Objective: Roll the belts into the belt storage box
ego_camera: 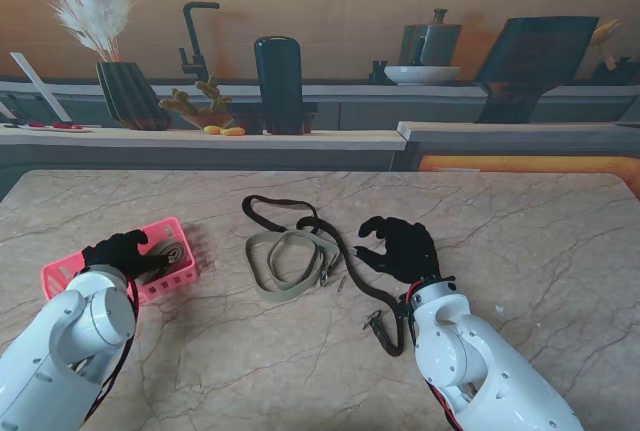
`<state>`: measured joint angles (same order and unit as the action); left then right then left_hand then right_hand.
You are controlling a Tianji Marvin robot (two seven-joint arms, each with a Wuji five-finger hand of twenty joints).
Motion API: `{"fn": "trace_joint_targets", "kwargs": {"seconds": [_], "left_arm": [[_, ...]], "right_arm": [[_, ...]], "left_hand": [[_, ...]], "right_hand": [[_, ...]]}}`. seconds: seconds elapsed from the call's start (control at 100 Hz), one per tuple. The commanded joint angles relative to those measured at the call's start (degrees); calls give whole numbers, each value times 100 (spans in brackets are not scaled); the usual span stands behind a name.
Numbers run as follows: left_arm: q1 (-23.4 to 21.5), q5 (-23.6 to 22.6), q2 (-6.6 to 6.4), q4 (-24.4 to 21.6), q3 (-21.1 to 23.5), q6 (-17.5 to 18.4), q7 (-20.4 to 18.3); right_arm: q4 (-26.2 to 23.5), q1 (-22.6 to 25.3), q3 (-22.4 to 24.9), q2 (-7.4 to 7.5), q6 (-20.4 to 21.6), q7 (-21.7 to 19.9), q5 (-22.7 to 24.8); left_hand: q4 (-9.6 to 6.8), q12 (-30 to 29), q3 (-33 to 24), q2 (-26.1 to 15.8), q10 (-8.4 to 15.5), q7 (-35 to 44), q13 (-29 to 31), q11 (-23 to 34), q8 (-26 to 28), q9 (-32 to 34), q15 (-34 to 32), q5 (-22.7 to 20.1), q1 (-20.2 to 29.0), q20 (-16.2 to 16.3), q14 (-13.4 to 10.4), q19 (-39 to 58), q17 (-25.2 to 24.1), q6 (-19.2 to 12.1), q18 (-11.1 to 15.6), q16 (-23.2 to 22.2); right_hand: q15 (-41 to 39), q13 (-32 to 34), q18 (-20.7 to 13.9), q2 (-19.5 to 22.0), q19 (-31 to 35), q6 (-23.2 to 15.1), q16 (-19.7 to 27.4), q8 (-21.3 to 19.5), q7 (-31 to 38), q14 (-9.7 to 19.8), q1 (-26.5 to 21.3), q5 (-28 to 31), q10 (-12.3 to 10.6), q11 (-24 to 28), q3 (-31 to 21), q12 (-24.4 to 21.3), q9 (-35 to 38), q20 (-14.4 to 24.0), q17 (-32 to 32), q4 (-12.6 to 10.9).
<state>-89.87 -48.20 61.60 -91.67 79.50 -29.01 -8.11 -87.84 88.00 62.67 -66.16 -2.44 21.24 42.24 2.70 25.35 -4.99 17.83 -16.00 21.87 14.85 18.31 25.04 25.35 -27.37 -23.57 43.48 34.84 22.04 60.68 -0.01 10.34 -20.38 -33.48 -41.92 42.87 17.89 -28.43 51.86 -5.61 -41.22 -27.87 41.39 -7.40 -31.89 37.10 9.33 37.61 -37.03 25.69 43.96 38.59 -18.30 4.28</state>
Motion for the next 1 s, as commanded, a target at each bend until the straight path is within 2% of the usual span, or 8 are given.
{"fn": "trace_joint_targets", "kwargs": {"seconds": [0.0,0.15,0.31,0.54,0.63,0.73,0.84,0.99], "left_arm": [[-171,87,51,-189,58,135,252],[-447,407,160,-464,250,849,805],[-657,932,282,-758,211,1418,1274],[-802,2100,380,-1047,-99,1841,1263],[-809,2622,409,-1100,-287,1850,1171],[-779,2925,424,-1084,-509,1888,1098],[-725,3204,443,-1028,-748,2008,1079],[-604,3535,472,-934,-1041,2078,1049]], "right_arm": [[-28,26,-3,-31,-6,22,17],[-26,25,1,-28,3,18,21],[-17,18,17,-4,78,-63,47],[-63,56,140,99,437,-414,154],[-143,118,244,174,631,-652,289],[-275,219,389,276,889,-1009,476],[-433,355,649,425,1416,-1503,808],[-610,519,1083,596,2235,-1999,1339]], "left_hand": [[-144,-100,171,-48,-29,-203,-180,-166,-88,-254,141,99,-70,-69,-102,-101,-148,-72,65,109],[-159,-148,287,-168,-17,-226,-135,-189,-73,-167,215,37,39,-294,-143,-500,-130,-117,251,166],[-146,-109,259,-192,-21,-59,143,-63,13,197,135,-250,244,-377,-94,-537,82,-127,173,165],[-116,-15,236,-302,-16,143,734,124,116,892,-157,-697,423,-308,1,-148,476,-171,-39,61],[-110,-14,235,-343,-41,142,746,102,122,948,-159,-755,461,-313,26,-135,477,-165,-51,62],[-104,-9,257,-388,-40,122,746,81,122,960,-156,-778,462,-328,22,-145,473,-166,-50,66],[-100,-3,279,-422,-38,116,776,70,131,998,-164,-809,483,-331,24,-128,491,-183,-51,68],[-97,-1,303,-456,-65,122,775,54,143,1036,-155,-881,513,-339,58,-124,499,-181,-81,77]], "right_hand": [[-148,98,-80,189,9,-142,-71,25,115,-29,-161,-10,56,96,60,58,109,42,75,-45],[-146,94,-85,182,12,-134,-70,29,103,-29,-157,-15,54,96,51,57,108,40,70,-44],[-129,80,-85,132,7,-152,-62,41,66,-24,-156,-33,47,82,31,51,94,37,72,-41],[-24,11,-109,108,-12,-169,-21,48,-63,4,-102,-74,25,17,-32,28,48,32,69,-31],[82,-31,-112,86,-79,-162,4,-17,-243,9,-23,-53,19,-57,-75,13,32,33,89,-59],[252,-100,-107,12,-180,-149,45,-164,-478,27,76,-21,-2,-180,-136,-10,25,60,127,-120],[544,-218,-207,-120,-346,-228,129,-444,-761,139,165,-67,-98,-403,-260,-34,-41,125,123,-193],[908,-282,-372,-200,-501,-432,261,-558,-874,291,271,-231,-239,-651,-333,-57,-149,192,31,-162]]}}
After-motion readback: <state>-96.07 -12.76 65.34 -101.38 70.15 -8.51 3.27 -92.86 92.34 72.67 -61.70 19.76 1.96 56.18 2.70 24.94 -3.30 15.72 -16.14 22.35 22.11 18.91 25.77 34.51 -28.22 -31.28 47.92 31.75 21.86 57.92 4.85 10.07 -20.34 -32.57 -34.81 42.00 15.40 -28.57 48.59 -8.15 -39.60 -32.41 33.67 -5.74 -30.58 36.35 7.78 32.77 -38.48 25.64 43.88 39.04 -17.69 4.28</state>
